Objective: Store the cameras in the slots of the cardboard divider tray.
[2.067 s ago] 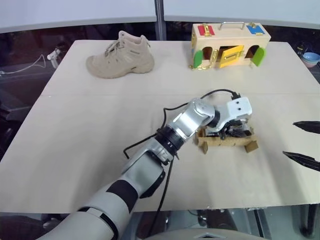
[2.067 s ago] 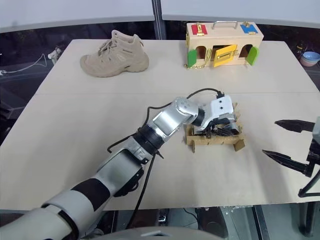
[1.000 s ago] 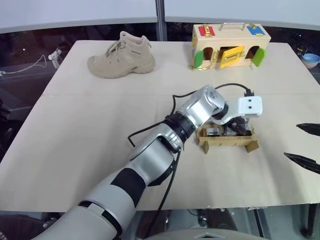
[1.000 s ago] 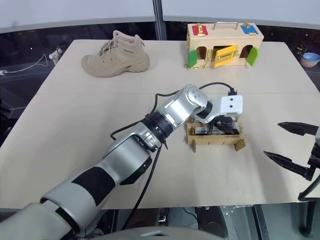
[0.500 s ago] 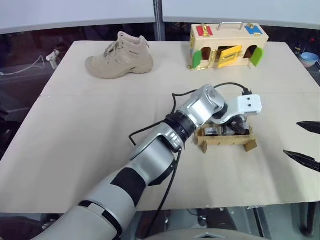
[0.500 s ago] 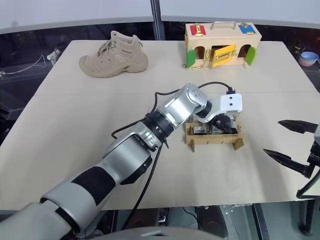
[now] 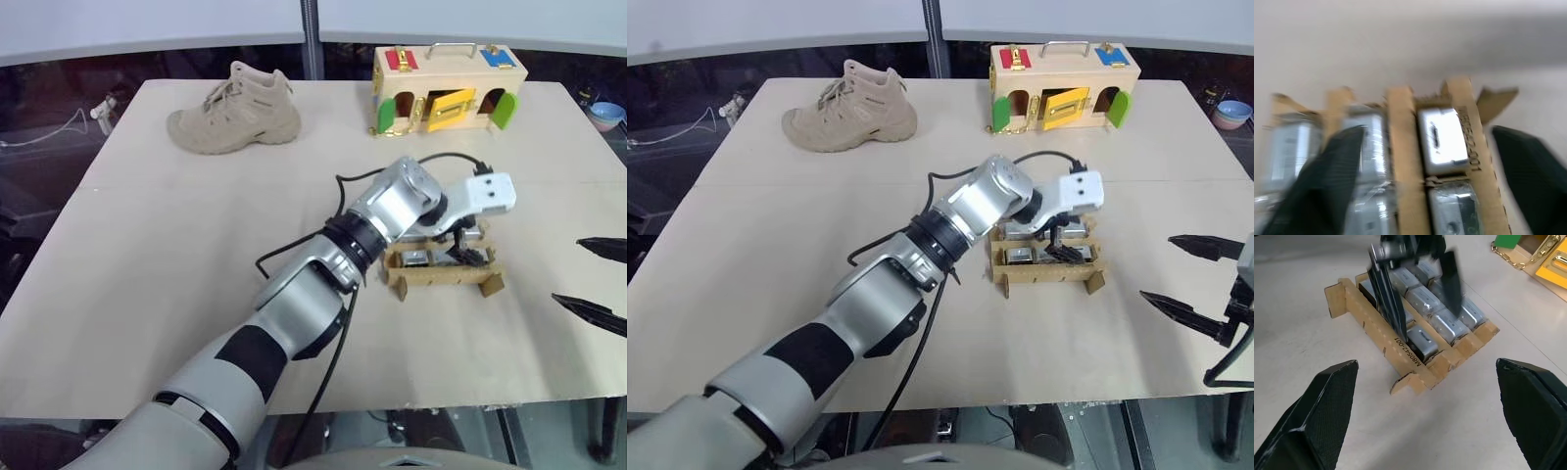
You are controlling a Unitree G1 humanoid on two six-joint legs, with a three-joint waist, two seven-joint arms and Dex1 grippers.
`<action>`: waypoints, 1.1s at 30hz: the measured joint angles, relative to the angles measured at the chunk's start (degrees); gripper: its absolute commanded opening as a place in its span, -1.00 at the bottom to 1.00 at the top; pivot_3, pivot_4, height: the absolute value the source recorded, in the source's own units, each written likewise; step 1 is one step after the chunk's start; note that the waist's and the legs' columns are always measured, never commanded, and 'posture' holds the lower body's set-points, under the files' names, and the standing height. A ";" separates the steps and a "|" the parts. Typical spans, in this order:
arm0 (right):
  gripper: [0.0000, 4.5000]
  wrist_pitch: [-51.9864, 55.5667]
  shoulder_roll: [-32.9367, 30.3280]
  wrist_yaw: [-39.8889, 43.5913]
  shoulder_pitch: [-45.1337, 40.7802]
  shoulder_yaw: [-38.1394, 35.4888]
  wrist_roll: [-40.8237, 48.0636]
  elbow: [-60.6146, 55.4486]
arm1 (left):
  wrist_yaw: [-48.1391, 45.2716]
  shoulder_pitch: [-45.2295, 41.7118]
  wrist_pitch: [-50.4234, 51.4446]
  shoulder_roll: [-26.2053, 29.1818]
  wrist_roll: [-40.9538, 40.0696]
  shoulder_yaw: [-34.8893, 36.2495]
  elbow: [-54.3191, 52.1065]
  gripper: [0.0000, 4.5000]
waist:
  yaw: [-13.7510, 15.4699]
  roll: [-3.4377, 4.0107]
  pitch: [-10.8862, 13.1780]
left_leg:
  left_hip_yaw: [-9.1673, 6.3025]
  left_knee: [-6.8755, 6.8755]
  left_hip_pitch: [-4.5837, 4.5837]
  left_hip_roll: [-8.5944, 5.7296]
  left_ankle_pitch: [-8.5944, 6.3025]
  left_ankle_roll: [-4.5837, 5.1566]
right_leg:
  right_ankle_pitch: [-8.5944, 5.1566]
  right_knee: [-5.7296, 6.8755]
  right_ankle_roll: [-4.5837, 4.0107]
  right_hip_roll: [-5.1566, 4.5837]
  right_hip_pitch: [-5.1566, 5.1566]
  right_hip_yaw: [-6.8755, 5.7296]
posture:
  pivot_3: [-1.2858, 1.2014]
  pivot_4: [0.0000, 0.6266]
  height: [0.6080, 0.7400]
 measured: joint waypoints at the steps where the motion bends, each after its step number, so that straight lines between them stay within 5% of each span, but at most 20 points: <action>1: 1.00 0.00 0.00 -0.03 -0.01 0.02 0.00 0.01 | 0.00 -0.04 0.44 0.16 -0.19 0.39 -0.85 0.99 | 0.02 0.00 0.00 | 0.00 0.00 0.00 0.00 0.00 0.00 | 0.00 0.00 0.00 0.00 0.00 0.00 | 0.03 -0.52 1.00; 4: 1.00 0.01 -0.01 -0.37 -0.50 0.41 0.01 0.04 | 1.33 0.23 0.97 0.13 -1.25 2.01 -2.50 0.99 | 0.03 0.00 0.00 | 0.02 0.00 -0.01 -0.01 0.00 0.00 | 0.00 0.00 0.00 -0.01 0.00 0.01 | 0.03 -0.52 1.00; 10: 1.00 1.17 0.66 -2.56 -0.86 0.80 0.23 -0.16 | 6.40 8.47 -4.14 1.63 -12.06 16.67 -16.31 0.99 | -0.53 0.04 -0.02 | 0.10 -0.13 0.15 0.20 0.00 -0.01 | 0.14 0.09 -0.21 0.00 -0.01 0.13 | 0.03 -0.52 1.00; 15: 1.00 3.85 1.84 -6.81 -1.80 1.89 0.28 0.83 | 7.60 25.30 0.35 13.05 -20.69 27.20 -35.35 0.99 | -1.29 0.21 -0.12 | 0.10 -0.11 0.29 0.23 0.02 -0.04 | 0.14 0.37 -0.24 0.04 -0.04 0.16 | 0.03 -0.52 1.00; 17: 1.00 3.65 2.03 -7.21 -1.73 2.13 0.01 0.94 | 6.67 39.74 2.59 20.19 -24.53 29.70 -47.66 0.99 | -1.85 0.35 -0.22 | 0.31 -0.18 0.52 0.29 0.02 -0.05 | 0.14 0.45 -0.24 0.02 0.01 0.40 | 0.03 -0.52 1.00; 23: 1.00 3.39 1.82 -7.58 -2.26 2.01 -0.46 3.28 | 5.46 63.63 5.40 32.86 -32.38 41.17 -62.59 0.99 | -0.22 0.09 -0.13 | 0.17 0.10 0.40 0.26 0.01 -0.04 | -0.03 0.36 -0.43 -0.12 0.17 0.15 | 0.03 -0.52 1.00; 28: 1.00 3.80 1.46 -6.28 -1.42 1.12 -0.07 5.06 | 4.62 78.57 4.57 36.58 -37.28 48.60 -68.48 0.99 | 0.15 0.07 -0.14 | 0.14 0.08 0.48 0.25 0.00 -0.03 | -0.13 0.30 -0.30 -0.16 0.29 0.09 | 0.03 -0.52 1.00; 33: 1.00 4.03 -0.31 -3.67 -0.75 -0.16 0.63 5.15 | 4.08 84.73 2.68 39.54 -39.96 51.65 -70.67 0.99 | 0.04 0.07 -0.14 | 0.16 0.08 0.56 0.29 0.00 -0.03 | -0.17 0.30 -0.24 -0.12 0.30 0.06 | 0.03 -0.52 1.00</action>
